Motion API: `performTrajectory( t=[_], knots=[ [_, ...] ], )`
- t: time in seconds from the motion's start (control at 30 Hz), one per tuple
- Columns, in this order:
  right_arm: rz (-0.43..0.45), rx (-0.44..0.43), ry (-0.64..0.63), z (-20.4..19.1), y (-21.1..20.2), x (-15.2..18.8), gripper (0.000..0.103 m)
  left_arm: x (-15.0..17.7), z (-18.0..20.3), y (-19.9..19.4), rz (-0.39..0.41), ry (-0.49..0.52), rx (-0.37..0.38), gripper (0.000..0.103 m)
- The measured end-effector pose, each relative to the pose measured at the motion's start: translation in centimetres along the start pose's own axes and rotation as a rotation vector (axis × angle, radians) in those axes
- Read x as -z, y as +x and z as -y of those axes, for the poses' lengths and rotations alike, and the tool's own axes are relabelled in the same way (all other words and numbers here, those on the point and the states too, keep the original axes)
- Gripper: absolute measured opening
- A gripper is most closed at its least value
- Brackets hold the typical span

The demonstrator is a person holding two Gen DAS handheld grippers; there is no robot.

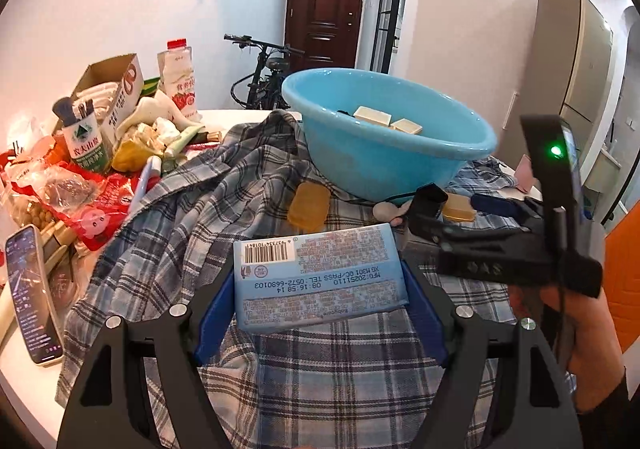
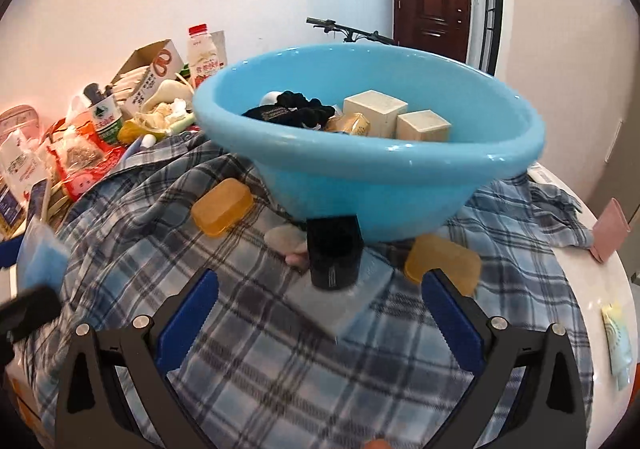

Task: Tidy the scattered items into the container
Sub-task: 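Carry the blue soap box over the light-blue basin with the left gripper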

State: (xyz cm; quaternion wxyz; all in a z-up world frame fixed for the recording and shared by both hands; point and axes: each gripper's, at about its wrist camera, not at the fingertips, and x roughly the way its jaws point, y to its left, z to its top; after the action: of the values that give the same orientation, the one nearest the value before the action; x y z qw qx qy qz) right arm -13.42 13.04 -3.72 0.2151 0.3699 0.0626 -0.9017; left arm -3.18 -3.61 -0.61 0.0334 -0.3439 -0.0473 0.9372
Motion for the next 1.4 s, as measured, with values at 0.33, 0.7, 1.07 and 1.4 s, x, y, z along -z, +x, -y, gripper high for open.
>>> performTrajectory(
  t=[0.33,0.7,1.07,1.4],
  knots=[
    [-0.044,0.011,0.029,0.4,2.9,-0.1,0.052,-0.2,-1.0,1.1,-0.005,-0.026,0.044,0.076],
    [-0.018,0.003,0.025,0.3,2.3,0.0,0.033,0.0,-1.0,0.9,-0.01,-0.031,0.036,0.076],
    [0.093,-0.02,0.012,-0.6,-4.4,0.3,0.033,-0.9,1.1,-0.6,0.018,0.015,0.015,0.076],
    [0.185,0.024,-0.007,0.3,-9.8,-1.5,0.033,-4.7,2.9,-1.6,0.084,0.043,0.023,0.076]
  ],
)
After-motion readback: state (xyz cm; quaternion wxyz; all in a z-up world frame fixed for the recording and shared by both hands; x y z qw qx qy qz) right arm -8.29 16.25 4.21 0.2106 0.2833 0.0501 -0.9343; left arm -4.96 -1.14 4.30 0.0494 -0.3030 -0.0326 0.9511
